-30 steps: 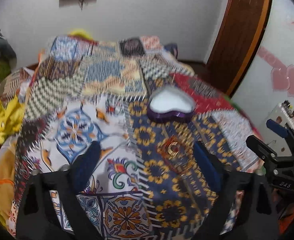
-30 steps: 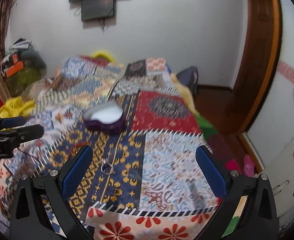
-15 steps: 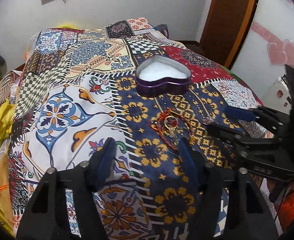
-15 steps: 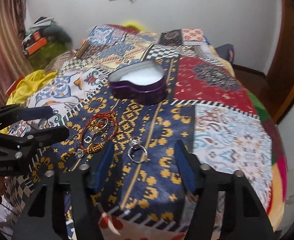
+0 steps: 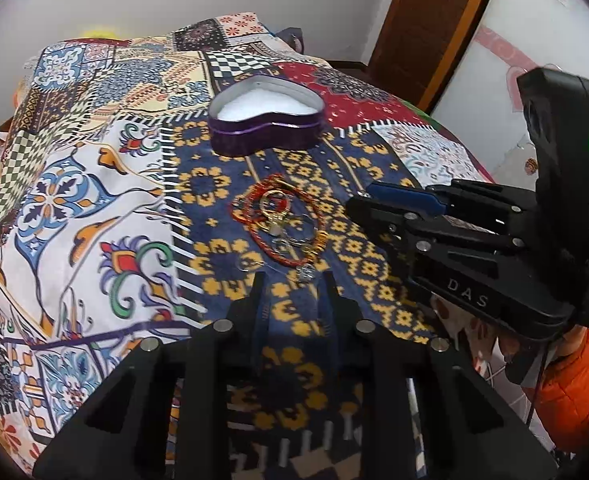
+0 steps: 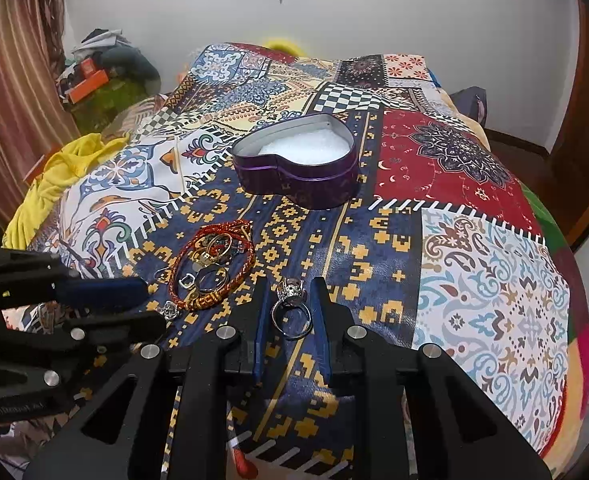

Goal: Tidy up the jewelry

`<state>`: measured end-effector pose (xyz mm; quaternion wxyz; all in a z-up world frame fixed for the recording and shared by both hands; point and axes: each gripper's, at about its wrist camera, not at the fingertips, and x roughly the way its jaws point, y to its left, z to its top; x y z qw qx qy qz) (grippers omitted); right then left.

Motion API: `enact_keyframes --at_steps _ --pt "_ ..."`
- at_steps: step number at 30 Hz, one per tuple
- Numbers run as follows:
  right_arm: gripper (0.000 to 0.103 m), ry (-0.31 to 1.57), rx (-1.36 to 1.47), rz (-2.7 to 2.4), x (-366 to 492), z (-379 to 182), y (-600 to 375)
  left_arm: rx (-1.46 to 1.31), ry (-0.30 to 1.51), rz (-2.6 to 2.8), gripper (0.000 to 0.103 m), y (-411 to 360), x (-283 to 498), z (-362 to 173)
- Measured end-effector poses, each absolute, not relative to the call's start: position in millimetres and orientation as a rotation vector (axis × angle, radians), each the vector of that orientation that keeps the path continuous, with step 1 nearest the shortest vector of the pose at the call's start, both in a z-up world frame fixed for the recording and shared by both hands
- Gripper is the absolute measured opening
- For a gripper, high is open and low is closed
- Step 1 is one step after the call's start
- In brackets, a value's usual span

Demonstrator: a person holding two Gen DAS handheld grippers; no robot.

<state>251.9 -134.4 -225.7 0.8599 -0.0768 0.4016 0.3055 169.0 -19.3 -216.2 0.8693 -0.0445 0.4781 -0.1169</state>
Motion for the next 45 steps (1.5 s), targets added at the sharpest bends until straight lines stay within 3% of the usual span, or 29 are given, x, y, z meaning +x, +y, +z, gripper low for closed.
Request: enact_keyframes --at_steps 8,11,24,26,28,34,36,38,42,45 --pt "0.01 0.844 -0.128 0.631 245.8 -219.9 -146.1 -0.1 1.001 -0.225 0.021 -24.7 176.2 -221.2" --pt "0.009 0.842 -0.129 0.626 243.7 -217.6 -147.9 -0.089 0.992 -0.202 0.009 -24.6 178.7 -222.3" --pt "0.009 0.818 -0.127 0.62 235.5 -201.2 -151.7 -0.084 0.906 -0.163 0.009 -11.6 163.7 -194.1" --pt "0.017 0.86 -0.129 0.617 238.7 -205.3 -149.4 -0.084 0.885 -0.158 0.009 -8.5 161.1 -187.5" --pt "0.043 0.893 -0.118 0.618 242.6 -210.8 -147.0 -0.088 0.867 -0.155 0.009 -5.2 159.5 -181.5" --pt "0.047 0.885 -0.145 0.607 251.3 -223.9 -136.4 -0.087 0.843 -0.146 0.009 1.9 163.0 -174.2" --pt "0.043 0.883 -0.157 0.603 253.5 -227.9 -135.0 -0.091 0.841 -0.144 0.009 3.5 163.8 -173.9" --pt "0.028 0.87 -0.195 0.591 253.1 -229.7 -130.8 -0.096 0.838 -0.143 0.009 5.3 165.4 -173.5" --pt "0.014 0.875 -0.203 0.605 252.9 -226.9 -131.3 -0.088 0.823 -0.138 0.009 5.4 169.4 -169.8" --pt "0.011 0.868 -0.198 0.616 251.5 -221.0 -133.1 -0.091 0.807 -0.139 0.009 6.1 173.6 -164.0"
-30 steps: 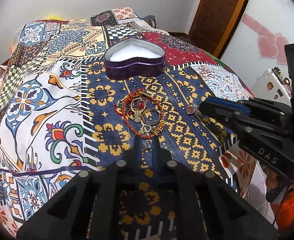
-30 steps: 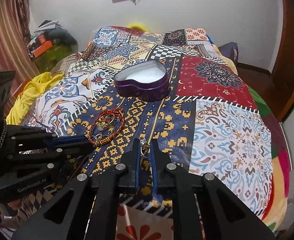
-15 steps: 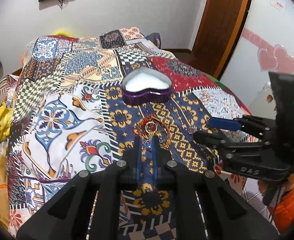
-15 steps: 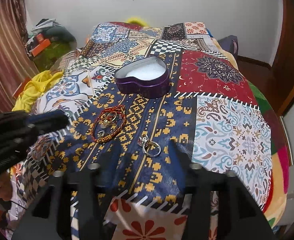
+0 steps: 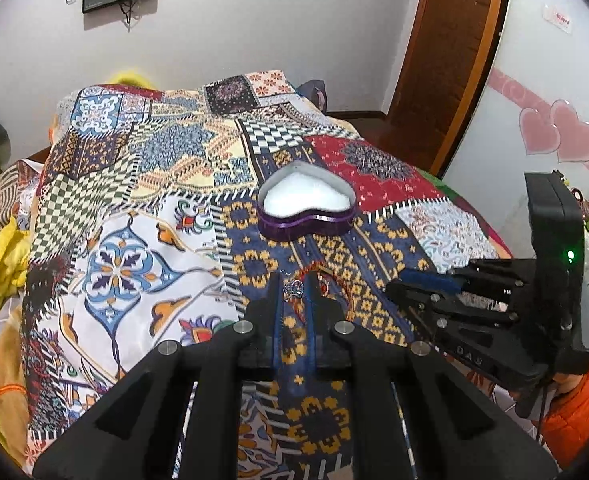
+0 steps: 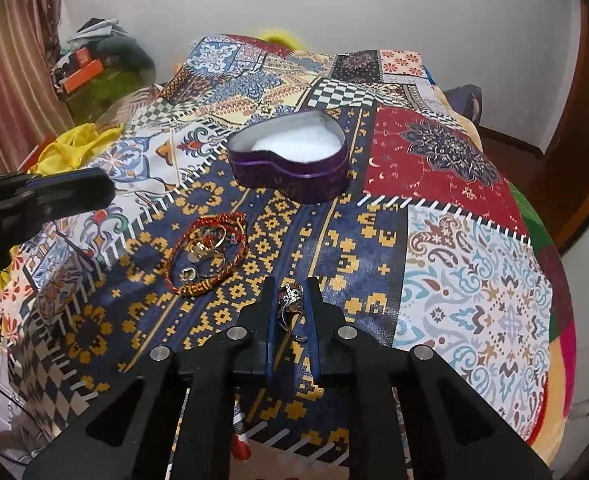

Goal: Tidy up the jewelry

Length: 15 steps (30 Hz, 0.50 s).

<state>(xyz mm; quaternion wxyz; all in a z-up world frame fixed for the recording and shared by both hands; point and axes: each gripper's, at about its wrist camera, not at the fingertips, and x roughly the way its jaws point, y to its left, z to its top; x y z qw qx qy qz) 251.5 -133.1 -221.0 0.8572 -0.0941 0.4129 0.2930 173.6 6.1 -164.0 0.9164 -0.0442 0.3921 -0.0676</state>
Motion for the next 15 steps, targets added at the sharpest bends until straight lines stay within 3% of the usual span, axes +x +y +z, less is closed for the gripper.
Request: enact_keyframes --at_steps 15 --pt "0.011 0.76 -0.119 0.599 266.2 -181.7 -140.1 -0.078 0.718 -0.147 0.009 7.1 207.0 -131.6"
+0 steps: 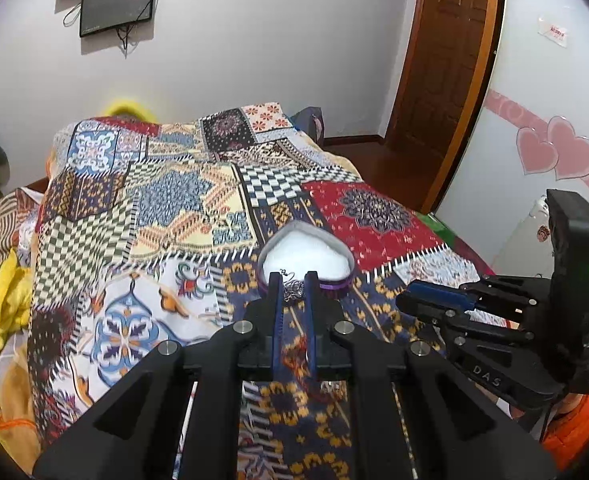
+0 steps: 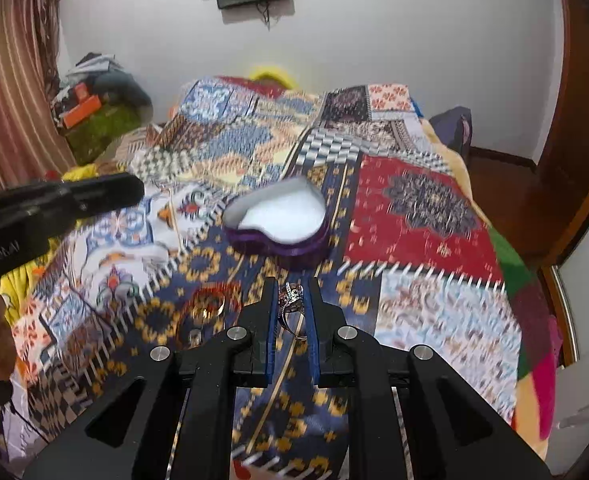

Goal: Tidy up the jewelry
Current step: 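Carry the silver ring into the heart tin and open the right tool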

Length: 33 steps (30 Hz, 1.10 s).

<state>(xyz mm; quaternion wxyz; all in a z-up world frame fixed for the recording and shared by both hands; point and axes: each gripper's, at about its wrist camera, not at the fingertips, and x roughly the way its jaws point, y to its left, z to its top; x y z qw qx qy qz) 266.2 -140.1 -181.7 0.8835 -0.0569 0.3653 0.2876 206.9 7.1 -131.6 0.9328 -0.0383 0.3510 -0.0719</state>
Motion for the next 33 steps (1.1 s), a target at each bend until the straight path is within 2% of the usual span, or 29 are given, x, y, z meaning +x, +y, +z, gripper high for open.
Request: enact_keyframes --at_steps 17,33 --pt "0.011 0.7 -0.076 0.612 317.7 -162.3 -120.9 -0.096 0.722 -0.196 0.009 10.0 267.1 -136.3" --pt "0.011 0.842 -0.083 0.714 353.8 -193.9 -103.3 -0.147 0.846 -0.264 0.009 17.3 313.3 -176.3"
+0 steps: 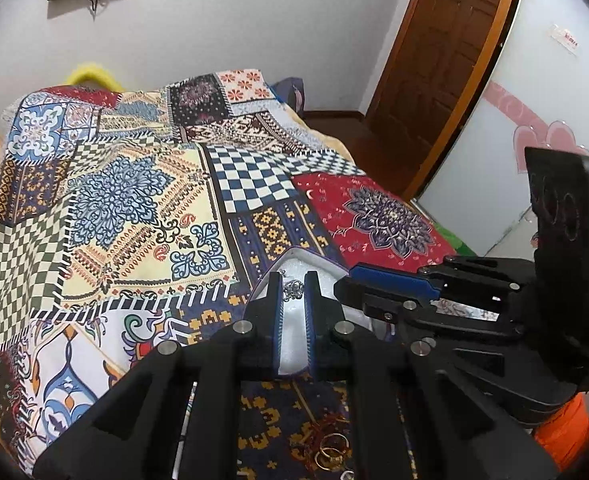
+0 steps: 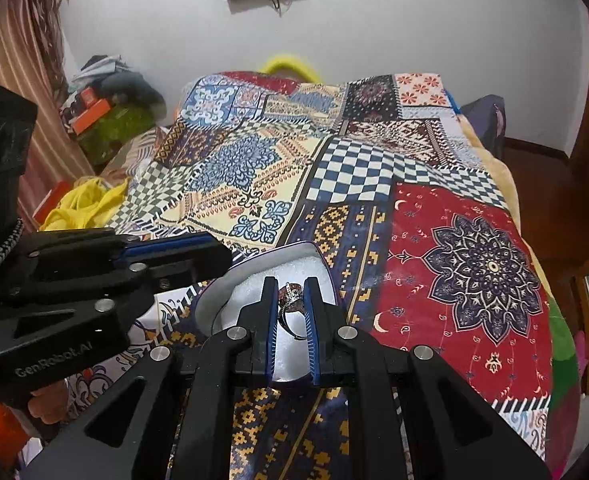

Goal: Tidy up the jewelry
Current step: 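Carry the silver ring into the heart tin and open the right tool, then withdraw the right tool while the left tool moves to the orange beaded bracelet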

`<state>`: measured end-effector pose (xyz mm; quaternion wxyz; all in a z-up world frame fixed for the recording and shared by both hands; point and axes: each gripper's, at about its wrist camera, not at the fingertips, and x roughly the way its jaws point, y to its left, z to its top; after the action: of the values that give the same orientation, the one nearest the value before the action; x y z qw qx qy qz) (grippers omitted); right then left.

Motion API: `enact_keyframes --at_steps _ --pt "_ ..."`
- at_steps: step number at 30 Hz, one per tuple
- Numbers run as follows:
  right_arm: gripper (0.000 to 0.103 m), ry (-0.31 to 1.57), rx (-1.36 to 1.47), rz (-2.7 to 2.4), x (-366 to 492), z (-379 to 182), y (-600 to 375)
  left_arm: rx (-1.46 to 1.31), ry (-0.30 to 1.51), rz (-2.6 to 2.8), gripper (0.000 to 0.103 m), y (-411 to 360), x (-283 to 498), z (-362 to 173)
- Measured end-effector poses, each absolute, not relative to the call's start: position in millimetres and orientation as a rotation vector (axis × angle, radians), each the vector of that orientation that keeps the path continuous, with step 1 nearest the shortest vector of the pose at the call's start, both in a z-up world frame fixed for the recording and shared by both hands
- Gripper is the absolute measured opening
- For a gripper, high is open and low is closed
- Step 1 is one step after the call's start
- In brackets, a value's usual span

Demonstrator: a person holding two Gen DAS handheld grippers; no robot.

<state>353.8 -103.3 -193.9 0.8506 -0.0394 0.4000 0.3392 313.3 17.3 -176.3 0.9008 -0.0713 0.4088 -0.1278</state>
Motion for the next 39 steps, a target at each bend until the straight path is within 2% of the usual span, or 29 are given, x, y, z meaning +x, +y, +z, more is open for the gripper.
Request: enact_keyframes --at_steps 14,17,18,22,28,39 --pt "0.012 0.861 -0.127 0.725 353.3 -197.7 -99.0 -0.118 0.837 -0.255 0.009 14.3 312.8 -174.2" --pt "0.016 0.861 -0.13 0.719 352.0 -194.3 -100.7 -0.119 0.831 -0.246 0.019 15.7 309.0 -167.9" --pt "0.021 0.856 -0.128 0.719 350.8 -191.9 -101.8 -0.119 0.824 -0.239 0.024 16.3 307.0 -165.0" --pt "0.032 0.817 -0.126 0.697 343.3 -179.5 -107.7 -0.113 0.804 -0.216 0.026 19.3 295.7 -151.9" --pt "0.034 0.762 -0.126 0.658 325.0 -159.8 -118.8 -0.107 0.772 -0.176 0.036 25.6 275.2 -132.4" --pt "0.035 0.728 -0.117 0.626 286.9 -143.0 -133.1 -0.082 0.799 -0.147 0.038 28.5 235.1 -126.7"
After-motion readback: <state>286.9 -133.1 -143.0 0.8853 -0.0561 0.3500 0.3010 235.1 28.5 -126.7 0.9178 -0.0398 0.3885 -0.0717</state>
